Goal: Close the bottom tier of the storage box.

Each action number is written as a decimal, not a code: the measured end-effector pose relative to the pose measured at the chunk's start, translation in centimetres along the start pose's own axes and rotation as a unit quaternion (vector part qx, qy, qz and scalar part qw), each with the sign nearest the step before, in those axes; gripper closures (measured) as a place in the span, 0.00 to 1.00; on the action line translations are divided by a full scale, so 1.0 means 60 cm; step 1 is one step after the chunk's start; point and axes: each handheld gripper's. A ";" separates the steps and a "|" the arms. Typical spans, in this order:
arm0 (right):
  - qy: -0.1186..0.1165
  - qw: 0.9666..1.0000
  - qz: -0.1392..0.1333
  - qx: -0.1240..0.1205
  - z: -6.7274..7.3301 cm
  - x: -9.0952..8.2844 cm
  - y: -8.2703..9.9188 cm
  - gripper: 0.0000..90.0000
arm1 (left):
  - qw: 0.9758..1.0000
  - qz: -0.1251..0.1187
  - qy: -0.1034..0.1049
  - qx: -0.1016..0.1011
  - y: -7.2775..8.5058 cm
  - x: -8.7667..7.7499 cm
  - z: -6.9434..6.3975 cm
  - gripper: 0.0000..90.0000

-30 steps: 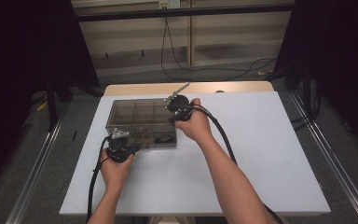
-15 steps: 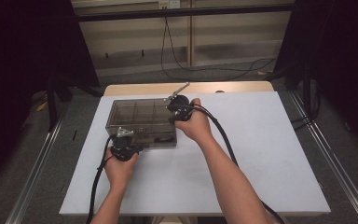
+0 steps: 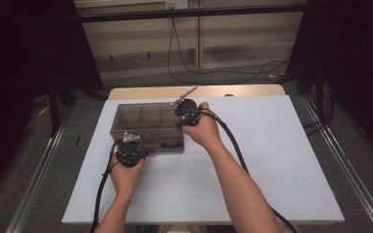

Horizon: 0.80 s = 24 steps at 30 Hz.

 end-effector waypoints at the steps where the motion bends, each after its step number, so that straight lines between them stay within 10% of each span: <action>1: 0.000 1.000 0.000 0.000 0.000 0.000 0.000 1.00 | 1.000 0.000 0.000 0.000 0.000 0.000 0.000 1.00; 24: -0.001 1.000 -0.002 -0.001 -0.001 0.000 0.000 1.00 | 1.000 -0.004 0.003 -0.003 -0.003 0.009 -0.002 1.00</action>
Point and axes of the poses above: each handheld gripper's, and its own axes: x roughly forward along the jaws, y roughly out of its underside, z roughly to its left, and after that the axes turned 4 degrees about x, right-handed
